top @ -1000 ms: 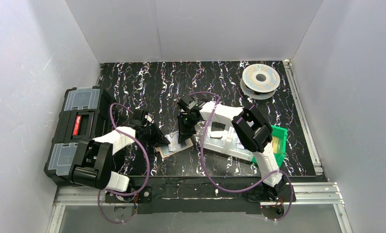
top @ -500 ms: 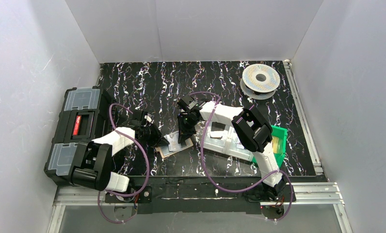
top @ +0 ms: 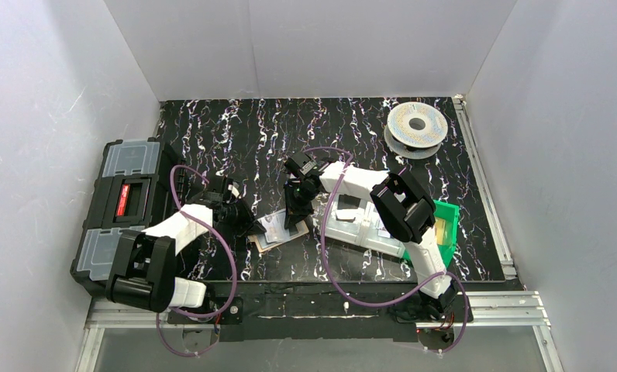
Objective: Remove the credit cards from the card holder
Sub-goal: Remove the credit card from the card holder.
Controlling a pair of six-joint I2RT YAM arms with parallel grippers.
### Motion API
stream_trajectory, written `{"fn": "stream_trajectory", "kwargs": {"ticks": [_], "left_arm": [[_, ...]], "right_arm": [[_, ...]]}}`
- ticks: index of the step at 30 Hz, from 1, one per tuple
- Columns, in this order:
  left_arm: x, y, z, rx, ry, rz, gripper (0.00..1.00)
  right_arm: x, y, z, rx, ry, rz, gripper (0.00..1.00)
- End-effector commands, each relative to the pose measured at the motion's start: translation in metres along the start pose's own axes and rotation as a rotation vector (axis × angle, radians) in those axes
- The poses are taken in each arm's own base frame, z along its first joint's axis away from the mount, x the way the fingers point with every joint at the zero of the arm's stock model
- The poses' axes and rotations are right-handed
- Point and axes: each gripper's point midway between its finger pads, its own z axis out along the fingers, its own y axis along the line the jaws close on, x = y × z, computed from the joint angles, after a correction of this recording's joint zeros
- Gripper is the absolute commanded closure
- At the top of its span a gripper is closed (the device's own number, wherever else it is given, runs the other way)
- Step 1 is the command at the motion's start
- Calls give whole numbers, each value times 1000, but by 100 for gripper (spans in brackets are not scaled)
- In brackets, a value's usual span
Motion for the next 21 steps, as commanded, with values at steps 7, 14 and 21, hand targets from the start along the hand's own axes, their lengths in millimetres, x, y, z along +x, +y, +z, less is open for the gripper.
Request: {"fn": "stream_trajectory", "kwargs": {"ticks": [7,14,21], "left_arm": [[-13,15,-30,-160,-69,51,100],[-19,1,-50,-141,-102,104,100],[-24,-19,-65,-90,-118,147,100]], "right_arm": [[17,-67,36,214,39,34,92],[-1,-39,12,147,-24,22,86],[-34,24,-45,15,-147,-44,55]]}}
